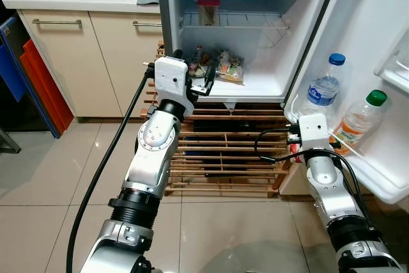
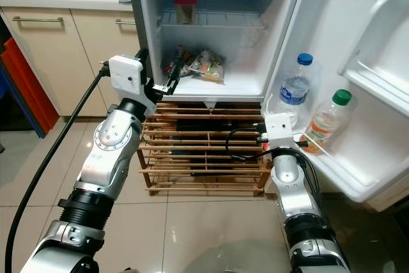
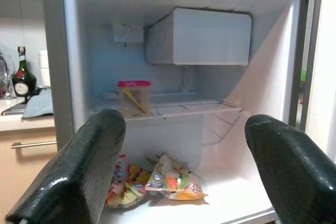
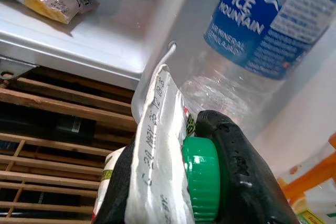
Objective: Restocking fridge
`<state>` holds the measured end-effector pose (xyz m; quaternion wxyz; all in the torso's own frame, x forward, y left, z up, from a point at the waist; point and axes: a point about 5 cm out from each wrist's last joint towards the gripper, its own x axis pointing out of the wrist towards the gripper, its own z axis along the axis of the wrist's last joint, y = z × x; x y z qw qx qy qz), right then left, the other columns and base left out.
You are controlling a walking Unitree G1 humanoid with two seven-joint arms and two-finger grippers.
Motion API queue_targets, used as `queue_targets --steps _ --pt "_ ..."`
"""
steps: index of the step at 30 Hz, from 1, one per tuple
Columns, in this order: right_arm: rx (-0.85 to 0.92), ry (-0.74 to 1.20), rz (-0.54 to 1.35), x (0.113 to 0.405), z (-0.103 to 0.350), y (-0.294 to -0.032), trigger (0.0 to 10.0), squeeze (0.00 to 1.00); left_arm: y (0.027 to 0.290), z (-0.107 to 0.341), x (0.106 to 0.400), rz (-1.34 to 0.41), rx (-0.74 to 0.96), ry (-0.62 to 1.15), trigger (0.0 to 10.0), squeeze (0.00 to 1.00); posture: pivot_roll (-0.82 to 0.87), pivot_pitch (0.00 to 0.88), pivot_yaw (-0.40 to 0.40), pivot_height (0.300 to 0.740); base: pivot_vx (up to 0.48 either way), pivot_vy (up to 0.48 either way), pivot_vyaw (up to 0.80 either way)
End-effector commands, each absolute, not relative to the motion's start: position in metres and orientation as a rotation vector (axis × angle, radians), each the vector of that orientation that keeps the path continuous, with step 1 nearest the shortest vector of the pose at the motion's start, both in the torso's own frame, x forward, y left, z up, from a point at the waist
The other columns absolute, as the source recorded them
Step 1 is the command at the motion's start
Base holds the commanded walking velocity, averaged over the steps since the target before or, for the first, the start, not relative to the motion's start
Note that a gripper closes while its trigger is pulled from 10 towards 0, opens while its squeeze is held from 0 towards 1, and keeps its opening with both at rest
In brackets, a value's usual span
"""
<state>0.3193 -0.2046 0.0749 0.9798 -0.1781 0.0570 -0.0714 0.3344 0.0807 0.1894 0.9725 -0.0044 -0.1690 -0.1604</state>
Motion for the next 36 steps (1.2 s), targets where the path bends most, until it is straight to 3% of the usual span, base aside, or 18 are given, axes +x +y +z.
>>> queue_targets --steps 1,3,16,36 --pt "-0.314 0.048 -0.114 0.325 0.087 -0.197 0.0 0.0 0.08 0.191 0.333 -0.328 -0.008 -0.351 10.0 0.0 -0.06 0.0 -0.015 0.74 0.0 0.0 0.0" --pt "-0.19 -0.042 -0.007 0.327 0.1 -0.173 0.0 0.0 0.08 0.191 0.333 -0.331 -0.007 -0.351 10.0 0.0 -0.06 0.0 -0.013 0.74 0.0 0.0 0.0" --pt "-0.023 -0.147 0.105 0.341 0.127 -0.13 0.0 0.0 0.078 0.198 0.332 -0.373 -0.013 -0.396 10.0 0.0 -0.06 0.0 -0.008 0.74 0.114 0.0 0.0" --pt "-0.075 -0.185 0.08 0.349 0.135 -0.135 0.0 0.0 0.079 0.198 0.333 -0.381 0.0 -0.39 10.0 0.0 -0.05 0.0 0.006 0.74 0.418 0.072 0.0"
